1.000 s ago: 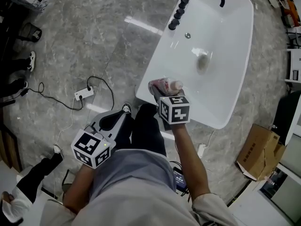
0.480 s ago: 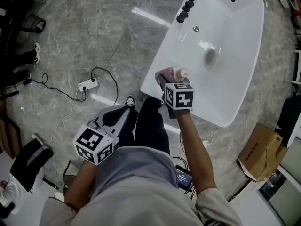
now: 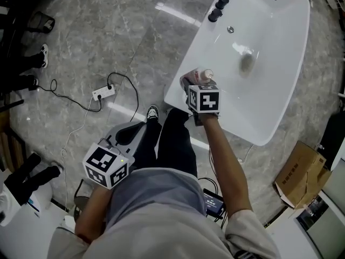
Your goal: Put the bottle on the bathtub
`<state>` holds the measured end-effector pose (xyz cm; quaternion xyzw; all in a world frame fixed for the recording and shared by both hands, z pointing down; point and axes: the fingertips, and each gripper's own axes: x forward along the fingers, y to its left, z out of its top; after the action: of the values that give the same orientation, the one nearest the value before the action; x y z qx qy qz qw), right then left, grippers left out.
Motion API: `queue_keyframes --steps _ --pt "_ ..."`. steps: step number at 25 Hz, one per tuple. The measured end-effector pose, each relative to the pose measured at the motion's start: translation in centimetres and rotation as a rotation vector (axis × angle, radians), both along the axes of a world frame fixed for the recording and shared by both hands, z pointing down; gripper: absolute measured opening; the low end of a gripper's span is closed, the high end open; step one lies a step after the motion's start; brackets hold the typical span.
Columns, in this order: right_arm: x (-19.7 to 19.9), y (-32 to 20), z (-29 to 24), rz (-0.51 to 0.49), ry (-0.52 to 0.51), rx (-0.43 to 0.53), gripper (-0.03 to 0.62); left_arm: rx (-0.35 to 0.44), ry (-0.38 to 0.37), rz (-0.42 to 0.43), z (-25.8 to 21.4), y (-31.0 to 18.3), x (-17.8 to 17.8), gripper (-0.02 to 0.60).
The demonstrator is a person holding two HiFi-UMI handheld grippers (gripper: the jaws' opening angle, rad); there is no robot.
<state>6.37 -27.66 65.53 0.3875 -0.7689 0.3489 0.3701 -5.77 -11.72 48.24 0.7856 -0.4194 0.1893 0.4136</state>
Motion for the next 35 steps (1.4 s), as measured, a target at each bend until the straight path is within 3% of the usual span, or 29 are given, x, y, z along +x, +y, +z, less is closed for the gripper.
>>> queue_keyframes --steps 24,35 --pt "-0.5 -1.8 5.4 0.133 0.002 0.109 0.225 -0.062 -0.037 -0.087 1.5 2.5 -3.6 0.006" --pt "-1.7 -1.0 5.6 0.088 0.068 0.189 0.227 -0.067 -0.035 -0.091 1.6 3.4 -4.0 0.006"
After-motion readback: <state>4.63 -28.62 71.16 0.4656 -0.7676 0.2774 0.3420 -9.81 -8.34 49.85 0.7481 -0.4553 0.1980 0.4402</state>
